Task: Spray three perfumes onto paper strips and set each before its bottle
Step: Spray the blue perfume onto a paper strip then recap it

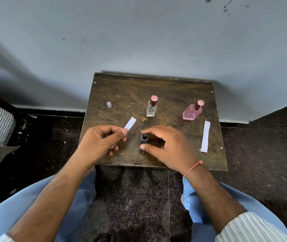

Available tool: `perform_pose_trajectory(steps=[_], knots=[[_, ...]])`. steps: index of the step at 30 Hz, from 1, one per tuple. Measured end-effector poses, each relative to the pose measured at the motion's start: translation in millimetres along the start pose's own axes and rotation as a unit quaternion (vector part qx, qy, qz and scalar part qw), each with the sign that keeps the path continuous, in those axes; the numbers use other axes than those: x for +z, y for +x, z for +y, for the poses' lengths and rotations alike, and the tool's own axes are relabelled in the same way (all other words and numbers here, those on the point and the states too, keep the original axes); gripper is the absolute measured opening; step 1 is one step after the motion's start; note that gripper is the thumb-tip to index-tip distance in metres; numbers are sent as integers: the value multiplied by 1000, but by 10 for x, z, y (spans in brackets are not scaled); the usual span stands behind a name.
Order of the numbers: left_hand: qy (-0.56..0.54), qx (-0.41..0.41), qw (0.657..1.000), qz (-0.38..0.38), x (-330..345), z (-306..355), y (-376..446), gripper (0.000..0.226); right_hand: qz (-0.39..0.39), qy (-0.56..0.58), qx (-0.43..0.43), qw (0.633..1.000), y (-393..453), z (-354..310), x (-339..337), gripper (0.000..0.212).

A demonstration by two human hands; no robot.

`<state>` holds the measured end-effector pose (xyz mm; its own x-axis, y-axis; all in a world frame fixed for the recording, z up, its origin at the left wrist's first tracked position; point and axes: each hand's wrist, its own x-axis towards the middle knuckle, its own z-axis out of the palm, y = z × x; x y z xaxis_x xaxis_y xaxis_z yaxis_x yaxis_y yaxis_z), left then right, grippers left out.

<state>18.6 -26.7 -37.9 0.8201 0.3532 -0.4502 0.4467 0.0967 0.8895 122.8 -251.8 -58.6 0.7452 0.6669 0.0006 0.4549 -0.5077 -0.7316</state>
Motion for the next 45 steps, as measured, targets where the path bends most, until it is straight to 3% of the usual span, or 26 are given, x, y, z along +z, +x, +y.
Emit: perform_pose_trajectory(steps=[4,7,12,25,33,37,41,45], knots=[[-15,1,1000,23,45,-2,9,15,35,23,26,999,-9,6,32,27],[-19,8,999,35,79,-3,7,15,35,140,83,986,-2,10,30,19],[-23,22,999,26,151,-22,26,14,-8,380,157,912,17,-101,-68,16],[-27,34,999,28,232,-25,48,13,-98,588,188,780,4,-246,-140,26],[-27,36,999,27,234,-38,62,12,-106,580,192,785,-17,-251,-136,18],[-25,37,999,28,227,-47,63,12,-80,545,178,816,-11,-261,-108,18],[-28,39,999,25,222,-50,68,13,-71,506,170,842,-6,-269,-123,34],[-34,41,998,23,221,-43,57,24,-85,564,195,798,0,-254,-103,38]])
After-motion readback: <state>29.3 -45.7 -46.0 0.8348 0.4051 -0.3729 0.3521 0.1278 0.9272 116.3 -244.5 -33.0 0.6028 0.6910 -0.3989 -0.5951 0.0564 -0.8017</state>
